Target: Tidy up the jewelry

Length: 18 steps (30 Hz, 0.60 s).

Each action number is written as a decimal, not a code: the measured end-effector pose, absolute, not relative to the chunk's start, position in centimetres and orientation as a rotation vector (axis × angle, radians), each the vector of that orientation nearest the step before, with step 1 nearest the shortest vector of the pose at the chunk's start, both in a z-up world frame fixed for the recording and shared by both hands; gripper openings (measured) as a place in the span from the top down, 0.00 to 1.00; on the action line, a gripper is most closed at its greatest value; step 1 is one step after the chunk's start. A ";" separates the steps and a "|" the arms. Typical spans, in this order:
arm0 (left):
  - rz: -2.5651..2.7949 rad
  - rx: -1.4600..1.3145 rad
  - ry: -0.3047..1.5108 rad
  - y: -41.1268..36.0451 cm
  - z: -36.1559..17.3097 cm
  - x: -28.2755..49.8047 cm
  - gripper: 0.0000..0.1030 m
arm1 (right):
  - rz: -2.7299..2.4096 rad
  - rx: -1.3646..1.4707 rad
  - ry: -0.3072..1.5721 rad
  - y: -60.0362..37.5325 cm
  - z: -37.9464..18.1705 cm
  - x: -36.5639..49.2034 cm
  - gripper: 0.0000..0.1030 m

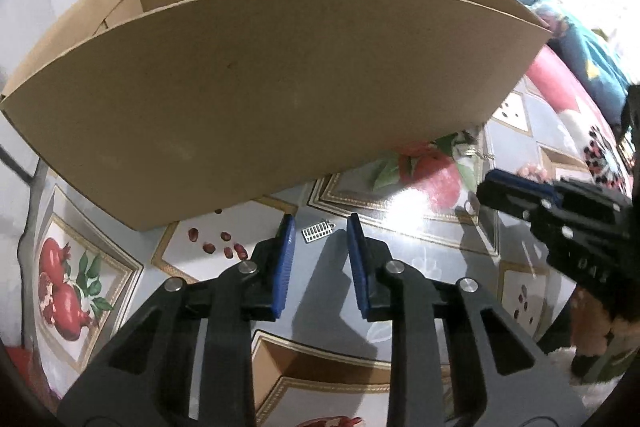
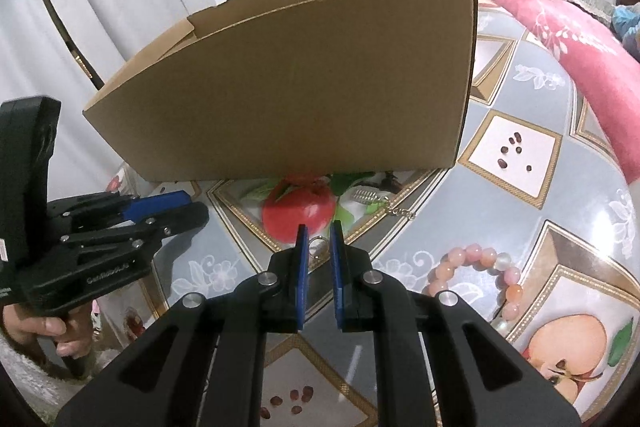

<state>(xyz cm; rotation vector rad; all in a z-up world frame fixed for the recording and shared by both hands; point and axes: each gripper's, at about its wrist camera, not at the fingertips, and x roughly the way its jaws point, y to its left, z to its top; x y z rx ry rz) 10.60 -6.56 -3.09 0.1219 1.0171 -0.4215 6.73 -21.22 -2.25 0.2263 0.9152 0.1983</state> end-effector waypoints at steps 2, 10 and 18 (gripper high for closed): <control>-0.384 0.135 1.021 -7.0 -3.1 10.7 0.80 | 0.208 0.235 0.912 -21.4 -2.3 6.8 0.90; -0.296 0.205 1.015 -9.3 -3.3 10.8 0.87 | 0.238 0.251 0.899 -21.7 -2.4 6.7 0.90; -0.297 0.196 1.012 -10.1 -3.4 10.3 0.87 | 0.243 0.270 0.888 -22.1 -2.5 6.5 0.90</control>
